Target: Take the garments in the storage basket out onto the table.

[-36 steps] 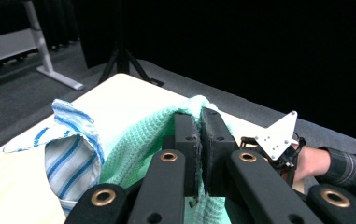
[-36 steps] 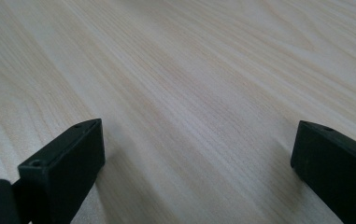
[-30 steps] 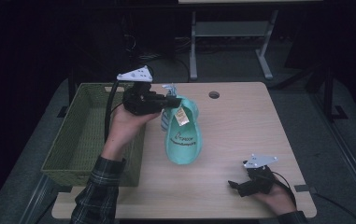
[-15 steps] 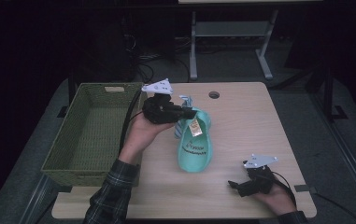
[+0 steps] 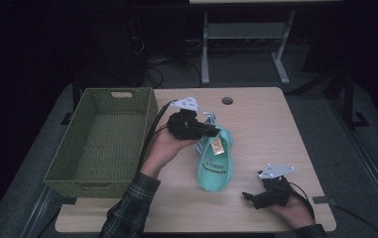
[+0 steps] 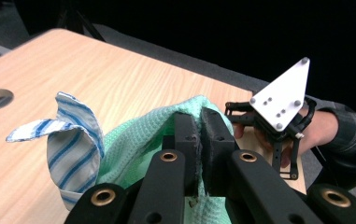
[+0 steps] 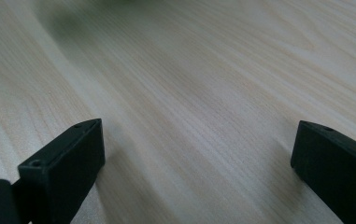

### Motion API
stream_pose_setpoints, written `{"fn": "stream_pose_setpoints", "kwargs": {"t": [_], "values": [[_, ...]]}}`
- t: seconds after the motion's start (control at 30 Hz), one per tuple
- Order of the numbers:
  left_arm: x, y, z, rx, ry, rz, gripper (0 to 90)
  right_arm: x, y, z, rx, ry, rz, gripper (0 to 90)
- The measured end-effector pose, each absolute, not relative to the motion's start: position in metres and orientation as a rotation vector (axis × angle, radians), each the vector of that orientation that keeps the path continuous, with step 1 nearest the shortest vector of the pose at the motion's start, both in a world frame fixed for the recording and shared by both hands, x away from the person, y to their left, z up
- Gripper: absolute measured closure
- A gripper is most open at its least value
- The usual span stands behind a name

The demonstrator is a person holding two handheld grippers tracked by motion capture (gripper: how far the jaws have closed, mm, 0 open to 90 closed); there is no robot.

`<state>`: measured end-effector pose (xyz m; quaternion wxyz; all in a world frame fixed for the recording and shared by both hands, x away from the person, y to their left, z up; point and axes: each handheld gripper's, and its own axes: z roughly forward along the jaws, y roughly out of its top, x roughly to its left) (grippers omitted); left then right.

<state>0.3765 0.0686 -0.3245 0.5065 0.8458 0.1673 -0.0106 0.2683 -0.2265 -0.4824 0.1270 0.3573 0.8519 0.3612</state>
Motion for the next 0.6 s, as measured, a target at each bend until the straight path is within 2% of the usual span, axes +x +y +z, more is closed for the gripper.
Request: {"fn": "stream_pose_setpoints", "kwargs": {"t": [0.6], "values": [[0.375,0.032,-0.395,2.186,0.387,-0.092,85.6,0.269,-0.227,-0.482,1.034,2.480,1.049,2.6]]}}
